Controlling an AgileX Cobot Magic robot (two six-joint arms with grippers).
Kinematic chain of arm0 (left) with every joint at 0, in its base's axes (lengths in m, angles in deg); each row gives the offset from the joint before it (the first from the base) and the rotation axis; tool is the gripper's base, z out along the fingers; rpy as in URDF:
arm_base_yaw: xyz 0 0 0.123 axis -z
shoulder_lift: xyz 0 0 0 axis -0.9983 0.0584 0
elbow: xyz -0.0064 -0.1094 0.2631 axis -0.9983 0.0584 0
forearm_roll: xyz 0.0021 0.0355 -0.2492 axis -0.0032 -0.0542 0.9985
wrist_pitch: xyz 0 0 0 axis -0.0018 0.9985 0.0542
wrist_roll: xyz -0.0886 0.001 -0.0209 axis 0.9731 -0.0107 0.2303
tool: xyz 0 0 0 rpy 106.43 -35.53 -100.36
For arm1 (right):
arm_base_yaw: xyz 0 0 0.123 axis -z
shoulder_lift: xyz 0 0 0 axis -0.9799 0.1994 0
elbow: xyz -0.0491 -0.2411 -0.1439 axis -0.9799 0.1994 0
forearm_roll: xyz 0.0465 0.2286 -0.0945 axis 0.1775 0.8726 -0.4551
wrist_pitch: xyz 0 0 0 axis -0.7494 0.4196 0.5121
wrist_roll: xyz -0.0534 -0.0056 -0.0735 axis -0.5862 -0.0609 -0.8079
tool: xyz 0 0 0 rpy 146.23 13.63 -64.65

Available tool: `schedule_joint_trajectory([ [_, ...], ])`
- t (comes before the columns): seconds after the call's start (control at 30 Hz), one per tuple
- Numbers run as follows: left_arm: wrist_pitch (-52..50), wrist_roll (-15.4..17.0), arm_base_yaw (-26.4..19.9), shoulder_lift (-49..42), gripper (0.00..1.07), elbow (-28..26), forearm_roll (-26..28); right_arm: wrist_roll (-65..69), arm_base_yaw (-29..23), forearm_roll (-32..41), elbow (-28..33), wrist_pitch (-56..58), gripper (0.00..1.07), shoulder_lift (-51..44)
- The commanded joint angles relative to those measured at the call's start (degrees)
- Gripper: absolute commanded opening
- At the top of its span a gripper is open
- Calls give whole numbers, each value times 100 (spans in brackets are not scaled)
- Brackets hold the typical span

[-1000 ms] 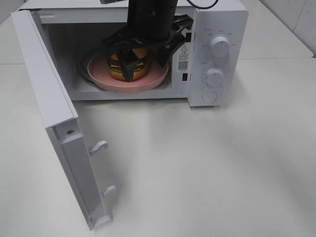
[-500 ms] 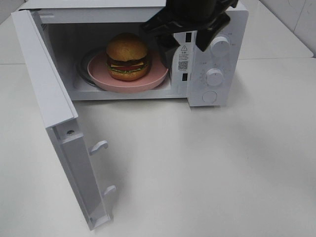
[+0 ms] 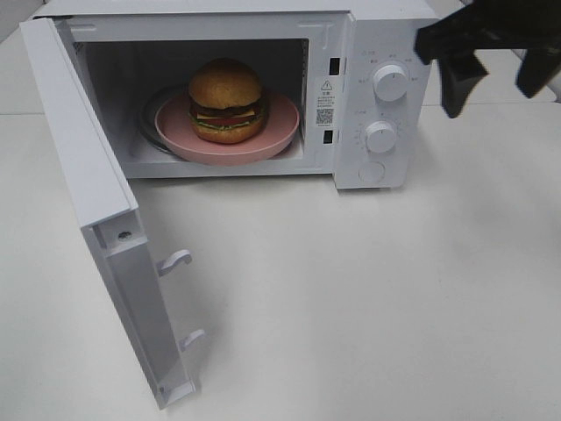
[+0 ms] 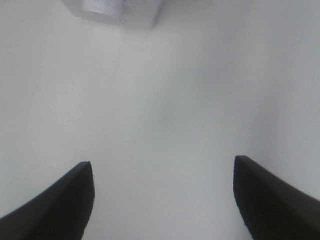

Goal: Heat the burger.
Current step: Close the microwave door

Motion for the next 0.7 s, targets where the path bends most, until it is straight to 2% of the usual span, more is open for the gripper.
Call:
schedule_joint_trajectory([
  [0.03, -86, 0, 11, -115, 0, 23, 52, 80, 401, -149, 424, 172, 73, -458],
  [0.07, -86, 0, 11, -115, 0, 23, 52, 80, 584, -155, 647, 172, 73, -739],
  [0.17, -86, 0, 11, -115, 0, 23, 52, 160, 699, -155, 963, 172, 73, -1209],
  [0.4, -86, 0, 11, -115, 0, 23, 52, 138, 699, 218, 1587, 172, 71, -2108],
  [0.57, -86, 0, 11, -115, 0, 23, 52, 115, 699, 401, 2469, 172, 68, -3031],
  [0.7, -86, 0, 11, -115, 0, 23, 52, 138, 699, 407, 2934, 172, 67, -3501],
])
